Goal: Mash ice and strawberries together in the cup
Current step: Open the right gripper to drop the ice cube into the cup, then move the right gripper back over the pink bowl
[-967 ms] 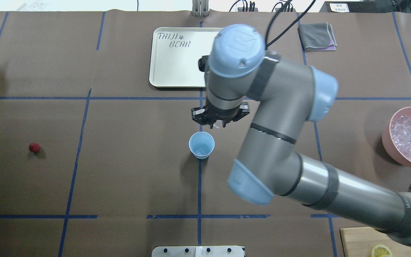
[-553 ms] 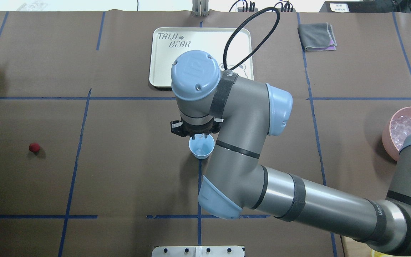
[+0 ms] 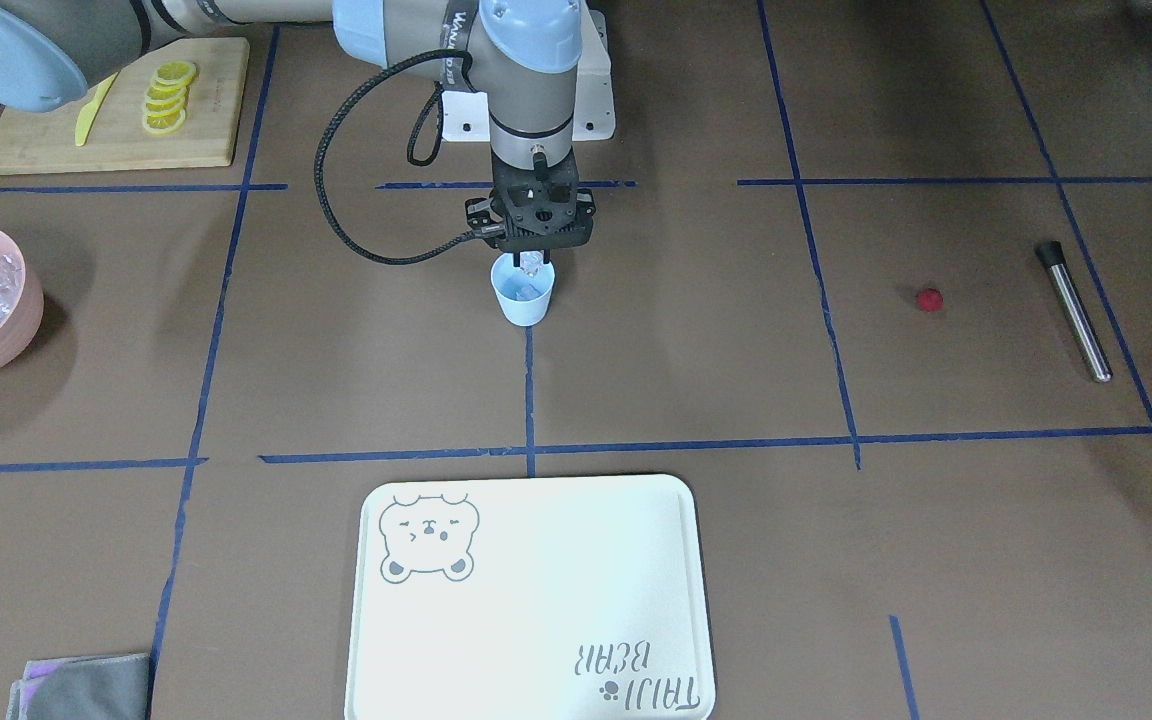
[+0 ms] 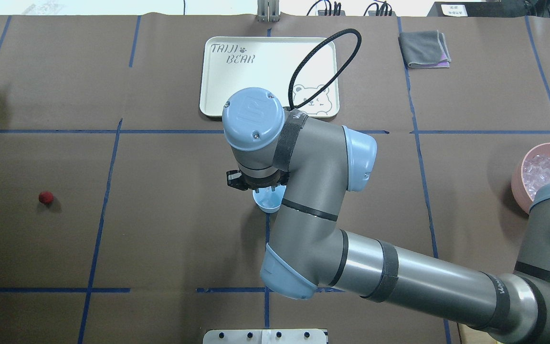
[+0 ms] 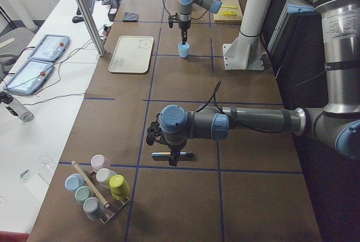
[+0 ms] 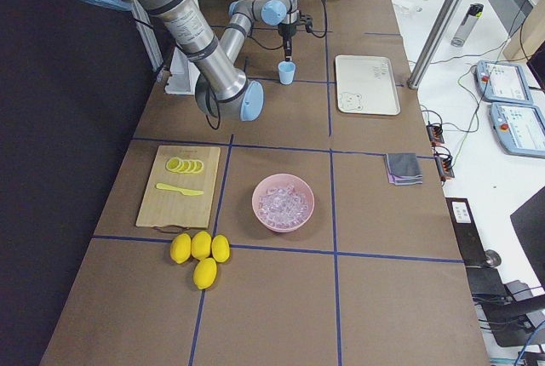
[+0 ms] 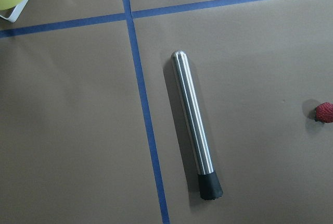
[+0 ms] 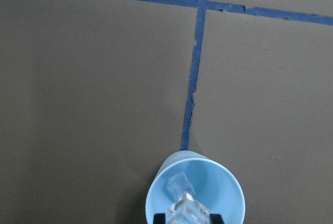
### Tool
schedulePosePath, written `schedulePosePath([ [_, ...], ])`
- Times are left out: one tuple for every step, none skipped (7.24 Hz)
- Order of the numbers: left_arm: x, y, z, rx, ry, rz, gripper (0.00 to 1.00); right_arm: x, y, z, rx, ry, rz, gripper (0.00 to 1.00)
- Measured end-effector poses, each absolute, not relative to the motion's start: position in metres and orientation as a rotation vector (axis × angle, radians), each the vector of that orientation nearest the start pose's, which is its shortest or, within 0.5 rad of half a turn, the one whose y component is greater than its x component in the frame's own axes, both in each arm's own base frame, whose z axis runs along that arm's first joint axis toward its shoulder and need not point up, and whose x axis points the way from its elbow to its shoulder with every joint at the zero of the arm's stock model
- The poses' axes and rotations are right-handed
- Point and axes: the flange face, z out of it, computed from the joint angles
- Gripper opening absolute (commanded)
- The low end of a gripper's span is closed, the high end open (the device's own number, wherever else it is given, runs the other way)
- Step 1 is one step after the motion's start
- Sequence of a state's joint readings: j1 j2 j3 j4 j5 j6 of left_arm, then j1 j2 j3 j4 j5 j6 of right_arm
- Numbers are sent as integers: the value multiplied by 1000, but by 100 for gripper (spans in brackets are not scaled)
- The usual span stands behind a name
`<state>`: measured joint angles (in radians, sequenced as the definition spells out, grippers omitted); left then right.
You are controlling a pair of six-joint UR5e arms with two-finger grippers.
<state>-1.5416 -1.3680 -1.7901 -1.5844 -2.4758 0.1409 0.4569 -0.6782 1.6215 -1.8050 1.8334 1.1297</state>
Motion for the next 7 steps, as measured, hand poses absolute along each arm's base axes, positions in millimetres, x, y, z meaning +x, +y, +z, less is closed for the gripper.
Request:
schedulePosePath([
  [-43, -410, 630, 80, 903, 173, 100, -581, -404, 120, 71, -745, -58, 99],
  [-43, -411, 629, 82, 903, 174, 100, -581, -404, 121, 67, -745, -48, 99],
  [-43, -412, 628, 84, 903, 175, 100, -579, -406, 120, 68, -748, -41, 99],
  [-43, -413, 627, 86, 902, 176, 100, -564, -414, 111, 85, -766, -25, 99],
  [-43, -415, 625, 91, 900, 178, 100, -525, -434, 94, 121, -796, 16, 99],
  [-43, -417, 626, 91, 897, 177, 100, -476, -455, 83, 146, -794, 50, 99],
  [-43, -416, 629, 84, 897, 174, 100, -443, -467, 84, 131, -773, 48, 99],
])
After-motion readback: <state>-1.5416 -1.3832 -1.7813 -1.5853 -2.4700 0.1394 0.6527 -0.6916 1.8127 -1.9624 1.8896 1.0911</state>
